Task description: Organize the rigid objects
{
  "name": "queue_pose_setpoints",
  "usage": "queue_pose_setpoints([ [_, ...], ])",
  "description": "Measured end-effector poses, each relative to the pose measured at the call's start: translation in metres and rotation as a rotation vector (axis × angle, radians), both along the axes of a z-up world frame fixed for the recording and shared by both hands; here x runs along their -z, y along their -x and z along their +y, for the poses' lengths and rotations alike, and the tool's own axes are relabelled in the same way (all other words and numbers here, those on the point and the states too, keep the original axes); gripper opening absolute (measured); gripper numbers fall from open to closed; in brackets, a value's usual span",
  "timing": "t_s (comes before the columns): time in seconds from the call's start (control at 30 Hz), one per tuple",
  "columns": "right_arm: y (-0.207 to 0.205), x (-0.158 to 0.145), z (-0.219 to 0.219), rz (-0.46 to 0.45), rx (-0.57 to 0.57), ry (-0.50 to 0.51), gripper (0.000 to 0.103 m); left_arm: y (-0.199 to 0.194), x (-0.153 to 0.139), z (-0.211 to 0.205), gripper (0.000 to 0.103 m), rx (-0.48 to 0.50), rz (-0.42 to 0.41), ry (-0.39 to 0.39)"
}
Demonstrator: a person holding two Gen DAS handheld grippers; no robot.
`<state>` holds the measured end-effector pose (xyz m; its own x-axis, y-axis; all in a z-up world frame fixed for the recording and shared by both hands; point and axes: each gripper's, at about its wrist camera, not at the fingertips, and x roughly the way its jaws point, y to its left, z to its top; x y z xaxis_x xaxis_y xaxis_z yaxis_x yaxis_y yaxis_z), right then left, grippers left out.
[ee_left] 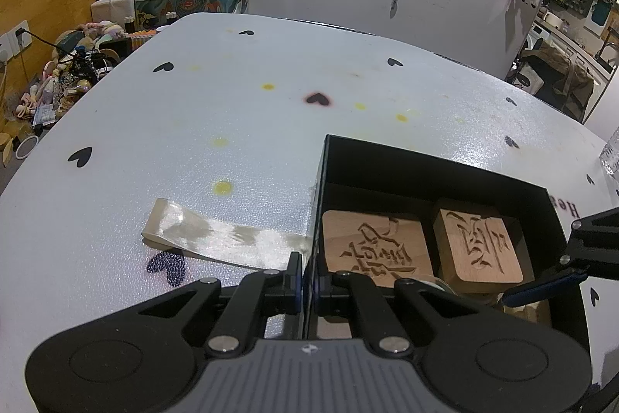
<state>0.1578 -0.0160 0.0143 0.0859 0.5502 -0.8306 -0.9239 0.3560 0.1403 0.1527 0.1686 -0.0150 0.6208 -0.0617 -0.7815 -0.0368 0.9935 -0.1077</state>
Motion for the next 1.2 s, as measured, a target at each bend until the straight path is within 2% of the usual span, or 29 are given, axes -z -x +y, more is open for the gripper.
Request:
queue_pose_setpoints([
  [0.13,0.001,-0.005,-0.002,-0.015,0.021,-0.011,0.07,-0.001,0.0,0.0,0.005,0.004,0.003,-0.001],
  [0.33,0.001,-0.023,-0.012,-0.04,0.087,-0.082,0.07,-0.002,0.0,0.0,0.005,0.009,0.005,-0.002],
  [0.63,0.005,-0.041,-0.042,-0.078,0.28,-0.181,0.073,-0.002,0.0,0.002,0.005,0.009,-0.001,0.0],
  [0.87,0.02,-0.044,-0.068,-0.111,0.442,-0.263,0.075,0.001,0.002,0.003,0.005,0.021,-0.018,-0.001],
  [1.03,0.034,-0.042,-0.083,-0.154,0.564,-0.332,0.086,0.003,0.004,0.004,0.005,0.033,-0.032,0.0],
  [1.1,0.042,-0.04,-0.087,-0.178,0.609,-0.358,0.088,0.004,0.004,0.004,0.006,0.031,-0.035,0.005],
  [1.2,0.054,-0.036,-0.09,-0.229,0.665,-0.373,0.093,0.005,0.001,0.008,0.016,0.011,-0.053,0.017],
])
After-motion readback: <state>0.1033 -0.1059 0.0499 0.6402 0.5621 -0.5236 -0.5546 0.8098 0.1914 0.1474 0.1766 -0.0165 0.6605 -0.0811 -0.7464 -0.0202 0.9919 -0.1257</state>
